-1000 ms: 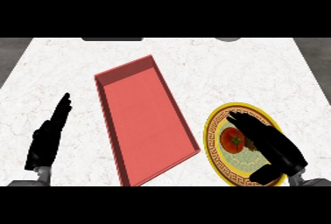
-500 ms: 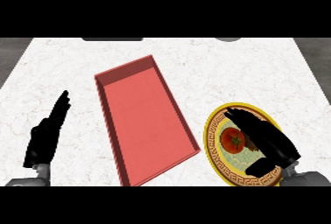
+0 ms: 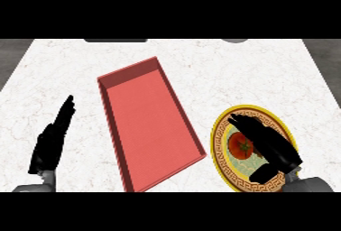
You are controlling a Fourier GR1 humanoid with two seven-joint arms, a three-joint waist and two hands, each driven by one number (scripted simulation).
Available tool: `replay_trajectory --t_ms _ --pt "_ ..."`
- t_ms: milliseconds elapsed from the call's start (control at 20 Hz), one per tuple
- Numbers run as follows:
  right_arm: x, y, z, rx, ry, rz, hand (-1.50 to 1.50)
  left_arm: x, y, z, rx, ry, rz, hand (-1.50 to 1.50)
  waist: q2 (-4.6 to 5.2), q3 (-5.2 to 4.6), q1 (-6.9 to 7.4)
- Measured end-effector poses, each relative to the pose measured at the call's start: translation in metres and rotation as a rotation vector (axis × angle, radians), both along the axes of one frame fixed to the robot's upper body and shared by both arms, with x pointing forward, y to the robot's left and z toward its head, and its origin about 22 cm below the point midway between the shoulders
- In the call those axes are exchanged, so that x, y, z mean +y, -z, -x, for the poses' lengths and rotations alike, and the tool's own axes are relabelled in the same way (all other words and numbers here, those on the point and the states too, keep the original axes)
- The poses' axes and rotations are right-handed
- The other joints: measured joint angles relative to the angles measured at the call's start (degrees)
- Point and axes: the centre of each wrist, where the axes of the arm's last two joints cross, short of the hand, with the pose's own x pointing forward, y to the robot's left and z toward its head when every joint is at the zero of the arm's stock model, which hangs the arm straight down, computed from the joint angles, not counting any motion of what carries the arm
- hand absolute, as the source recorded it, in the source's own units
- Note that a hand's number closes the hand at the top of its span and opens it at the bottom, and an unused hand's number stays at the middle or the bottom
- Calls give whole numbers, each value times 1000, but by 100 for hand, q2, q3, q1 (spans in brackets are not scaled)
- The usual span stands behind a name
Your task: Pick the tomato from the plate and place it in the cardboard box
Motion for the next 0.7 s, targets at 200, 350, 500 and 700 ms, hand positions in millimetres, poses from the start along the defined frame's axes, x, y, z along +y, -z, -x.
replay_trajectory --t_ms 200,350,500,700 --pt "6 3 -6 7 -3 24 -150 5 -5 6 3 3 -1 0 -4 -6 5" --pt "5 8 -9 31 -20 18 150 8 -8 11 6 5 0 0 -11 -19 6" --pt "7 8 -10 1 -28 18 150 4 -7 13 2 4 1 0 -15 -28 -1" --pt "5 7 -6 -119 4 27 150 12 -9 9 4 4 -1 0 -18 -33 -16"
